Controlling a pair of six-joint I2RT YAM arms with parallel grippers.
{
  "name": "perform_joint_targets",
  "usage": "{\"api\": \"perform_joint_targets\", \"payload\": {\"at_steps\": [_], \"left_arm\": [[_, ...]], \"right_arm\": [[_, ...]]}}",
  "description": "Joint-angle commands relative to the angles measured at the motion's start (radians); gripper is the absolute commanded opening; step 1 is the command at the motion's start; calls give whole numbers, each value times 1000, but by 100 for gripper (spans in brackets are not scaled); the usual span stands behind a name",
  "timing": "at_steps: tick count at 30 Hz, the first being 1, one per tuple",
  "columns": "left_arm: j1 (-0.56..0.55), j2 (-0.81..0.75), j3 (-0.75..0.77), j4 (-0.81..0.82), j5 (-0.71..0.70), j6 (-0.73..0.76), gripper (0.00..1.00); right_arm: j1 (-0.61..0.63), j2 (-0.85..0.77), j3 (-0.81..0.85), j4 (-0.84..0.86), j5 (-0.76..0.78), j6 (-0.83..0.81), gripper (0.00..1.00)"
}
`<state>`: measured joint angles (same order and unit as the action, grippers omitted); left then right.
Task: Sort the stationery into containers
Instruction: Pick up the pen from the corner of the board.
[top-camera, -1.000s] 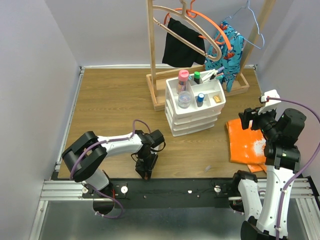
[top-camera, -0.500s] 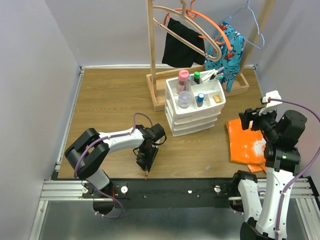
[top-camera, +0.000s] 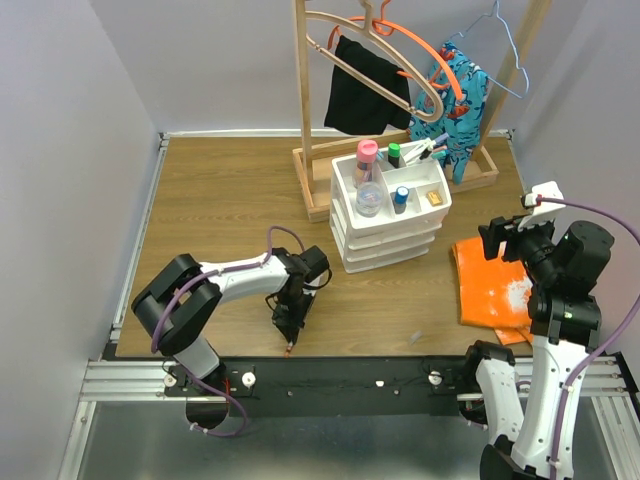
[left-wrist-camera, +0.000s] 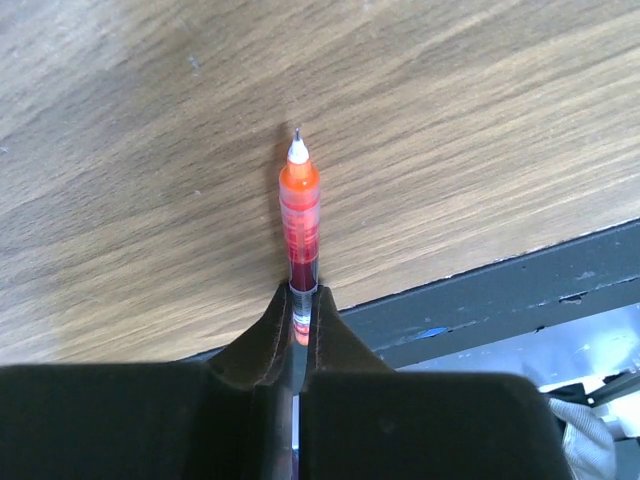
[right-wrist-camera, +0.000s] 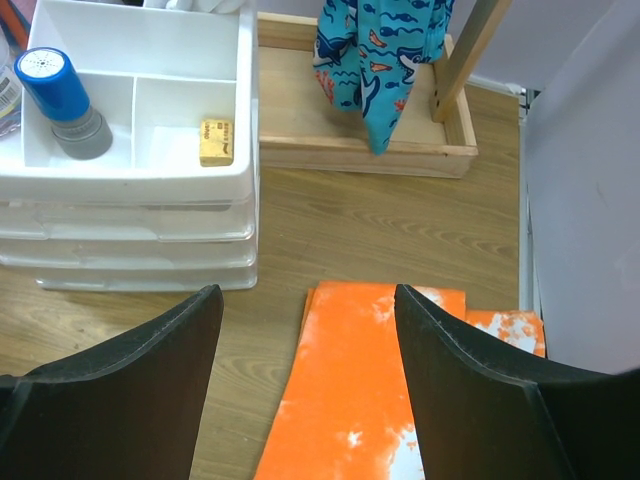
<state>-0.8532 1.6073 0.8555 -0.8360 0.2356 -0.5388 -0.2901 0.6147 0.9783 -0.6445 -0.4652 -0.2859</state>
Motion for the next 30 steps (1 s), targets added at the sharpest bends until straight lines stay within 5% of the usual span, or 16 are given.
{"api": "perform_joint_targets", "payload": {"at_steps": [1,14,22,30], "left_arm": [[-9,-55,8,107,-18,48,7],[0,-466,137,113,66,298,7],[106,-449,367,204,232,349,7],[132,-362,585,294,335,300,7]], "right_arm": [[-7,19,39,29,-29,40,77],[-7,126,132,-31,-444,313,77],[-7,168,97,206,-618,569,77],[8,249,144,351,-645,588,80]]}}
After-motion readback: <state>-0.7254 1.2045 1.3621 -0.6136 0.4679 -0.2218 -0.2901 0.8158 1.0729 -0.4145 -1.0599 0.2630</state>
